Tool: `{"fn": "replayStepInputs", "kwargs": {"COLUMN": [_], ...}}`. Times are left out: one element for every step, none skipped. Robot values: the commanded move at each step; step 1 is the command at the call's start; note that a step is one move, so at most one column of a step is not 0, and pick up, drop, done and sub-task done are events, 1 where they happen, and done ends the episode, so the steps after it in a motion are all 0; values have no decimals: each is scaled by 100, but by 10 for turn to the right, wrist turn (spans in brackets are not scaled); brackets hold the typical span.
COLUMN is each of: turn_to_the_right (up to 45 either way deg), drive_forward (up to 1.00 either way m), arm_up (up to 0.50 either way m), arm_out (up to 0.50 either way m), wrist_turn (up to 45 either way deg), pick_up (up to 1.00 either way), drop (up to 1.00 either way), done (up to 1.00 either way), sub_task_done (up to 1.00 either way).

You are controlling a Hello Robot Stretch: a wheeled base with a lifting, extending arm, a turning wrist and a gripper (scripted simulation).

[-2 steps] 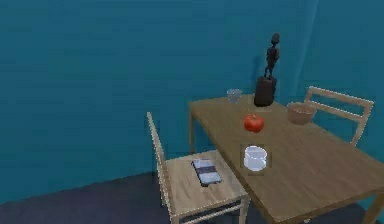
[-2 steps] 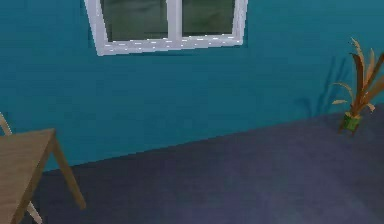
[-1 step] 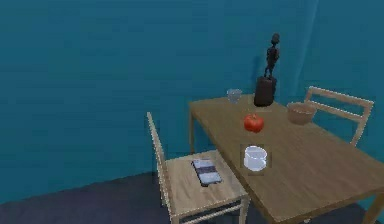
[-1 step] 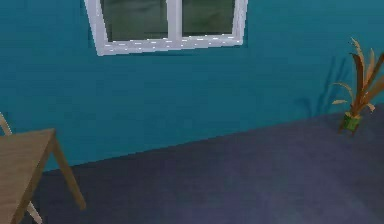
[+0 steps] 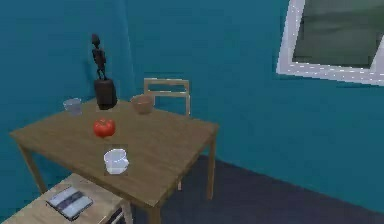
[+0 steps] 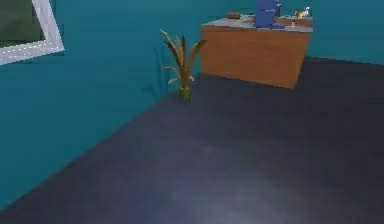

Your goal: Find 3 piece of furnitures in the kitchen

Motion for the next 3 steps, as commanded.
{"fn": "replayStepInputs", "kwargs": {"turn_to_the_right": [450, 150, 0], "drive_forward": [0, 0, 40], "arm_up": [0, 0, 0], "arm_out": [0, 0, 0], "wrist_turn": [0, 0, 0], "pick_up": [0, 0, 0], "drop": [0, 0, 0], "done": [0, 0, 0], "sub_task_done": [0, 0, 0]}}
